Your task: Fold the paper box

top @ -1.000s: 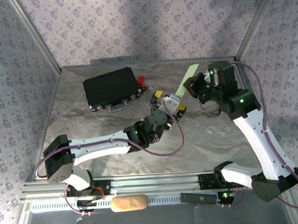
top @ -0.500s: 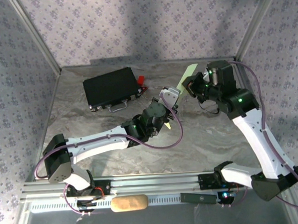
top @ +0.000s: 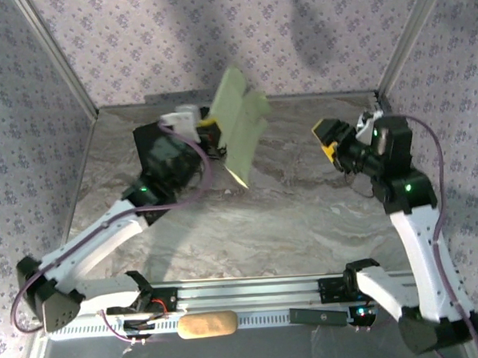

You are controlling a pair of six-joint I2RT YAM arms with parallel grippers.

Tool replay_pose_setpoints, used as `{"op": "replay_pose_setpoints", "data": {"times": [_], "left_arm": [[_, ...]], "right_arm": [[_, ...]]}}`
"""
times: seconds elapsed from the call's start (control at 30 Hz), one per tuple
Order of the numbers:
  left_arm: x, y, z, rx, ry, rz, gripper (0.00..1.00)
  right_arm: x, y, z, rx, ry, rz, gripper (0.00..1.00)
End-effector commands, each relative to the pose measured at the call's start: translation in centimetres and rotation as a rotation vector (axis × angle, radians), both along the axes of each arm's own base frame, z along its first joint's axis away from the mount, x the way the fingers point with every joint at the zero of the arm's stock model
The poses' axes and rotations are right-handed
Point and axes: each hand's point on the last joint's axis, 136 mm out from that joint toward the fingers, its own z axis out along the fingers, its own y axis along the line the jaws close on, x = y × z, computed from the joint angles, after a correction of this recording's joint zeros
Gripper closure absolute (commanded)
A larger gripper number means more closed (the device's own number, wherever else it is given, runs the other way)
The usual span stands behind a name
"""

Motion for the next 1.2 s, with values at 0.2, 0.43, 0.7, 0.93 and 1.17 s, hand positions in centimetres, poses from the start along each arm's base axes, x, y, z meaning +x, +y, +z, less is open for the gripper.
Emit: {"op": "replay_pose_setpoints", "data": {"times": [0.2, 0.43, 0.7, 0.93, 1.17], "left_arm": [[-1.4, 2.8, 1.3, -0.32, 0.213, -0.175, 1.0], [-1.4, 3.4, 1.7, -0.367, 0.243, -0.18, 1.0], [-0.9, 4.0, 2.9, -0.433, 0.252, -0.194, 1.0], [-0.6, 4.2, 3.5, -0.439, 0.26, -0.188, 1.0], [-0.6, 4.7, 4.7, -0.447, 0.25, -0.195, 1.0]], "right_arm": [[1.6, 7.3, -4.4, 0.12, -0.158, 0.367, 0.25], [3.2, 11.5, -5.7, 0.188, -0.175, 0.503, 0.27], [4.0, 14.0, -8.4, 0.204, -0.155, 0.591, 0.27], [3.9, 15.0, -8.0, 0.26, -0.201, 0.598, 0.27], [3.3, 13.9, -9.8, 0.237, -0.171, 0.559, 0.26]]}}
